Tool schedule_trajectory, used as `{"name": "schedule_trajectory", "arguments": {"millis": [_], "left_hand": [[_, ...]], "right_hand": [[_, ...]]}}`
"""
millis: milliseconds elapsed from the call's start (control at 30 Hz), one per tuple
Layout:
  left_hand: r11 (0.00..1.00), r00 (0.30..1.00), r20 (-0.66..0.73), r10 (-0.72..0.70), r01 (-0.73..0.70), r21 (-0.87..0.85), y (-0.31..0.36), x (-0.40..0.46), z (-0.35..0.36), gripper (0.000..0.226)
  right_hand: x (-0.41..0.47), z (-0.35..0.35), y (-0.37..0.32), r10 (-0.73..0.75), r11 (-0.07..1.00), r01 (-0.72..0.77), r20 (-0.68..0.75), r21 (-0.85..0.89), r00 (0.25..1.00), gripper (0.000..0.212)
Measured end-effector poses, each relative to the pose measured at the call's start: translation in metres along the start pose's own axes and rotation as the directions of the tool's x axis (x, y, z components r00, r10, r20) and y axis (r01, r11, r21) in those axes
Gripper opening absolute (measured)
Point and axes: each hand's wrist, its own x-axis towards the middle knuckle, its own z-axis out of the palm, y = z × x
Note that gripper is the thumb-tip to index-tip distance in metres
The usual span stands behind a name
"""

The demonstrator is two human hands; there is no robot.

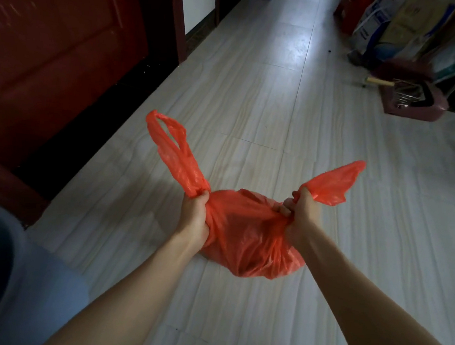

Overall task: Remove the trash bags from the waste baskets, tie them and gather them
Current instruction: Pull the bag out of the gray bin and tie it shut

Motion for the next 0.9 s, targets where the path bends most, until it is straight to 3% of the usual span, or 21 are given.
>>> {"name": "schedule_trajectory", "arguments": {"millis": [100,167,233,300,400,500,600,700,800,900], "left_hand": [[0.991,0.983,0.138,-0.125,0.131,-0.035,0.005,-0.002,0.002,0.038],[0.994,0.991,0.084,-0.101,0.104,-0.03,0.004,-0.004,0.007,0.032],[0.996,1.0,0.018,-0.011,0.01,0.088,-0.001,-0.005,0.011,0.03],[0.992,0.999,0.034,-0.002,-0.002,0.13,-0.003,-0.006,0.012,0.029],[0.988,0.976,0.154,-0.156,0.152,0.036,0.0,-0.012,0.007,0.019],[0.973,0.959,0.166,-0.228,0.219,0.072,0.0,-0.013,0.003,0.018],[0.958,0.97,0.128,-0.206,0.173,0.229,-0.008,-0.012,0.002,0.027],[0.938,0.984,0.134,-0.119,0.067,0.341,-0.015,-0.011,0.004,0.033],[0.963,0.995,0.088,-0.055,0.029,0.269,-0.016,-0.005,0.003,0.031],[0.946,0.998,0.056,-0.035,0.015,0.324,-0.019,-0.006,0.005,0.028]], "right_hand": [[0.002,-0.004,0.003,-0.067,0.98,0.074,0.043,-0.184,0.997,0.021],[0.005,-0.005,0.008,-0.102,0.935,0.114,0.054,-0.334,0.993,0.028],[0.003,-0.004,0.016,-0.147,0.895,0.155,0.051,-0.418,0.988,0.033],[0.001,-0.002,0.019,-0.145,0.938,0.155,0.056,-0.309,0.988,0.028],[-0.001,-0.001,0.016,-0.085,0.994,0.094,0.152,-0.057,0.985,0.019],[-0.004,0.0,0.02,-0.134,0.964,0.174,0.199,-0.202,0.971,0.021],[-0.004,0.0,0.032,-0.203,0.872,0.274,0.21,-0.405,0.956,0.02],[-0.004,-0.002,0.034,-0.1,0.895,0.187,0.226,-0.404,0.969,0.03],[-0.003,-0.006,0.028,0.059,0.949,0.001,0.177,-0.317,0.982,0.04],[-0.004,-0.007,0.029,0.084,0.93,-0.013,0.179,-0.366,0.98,0.033]]}}
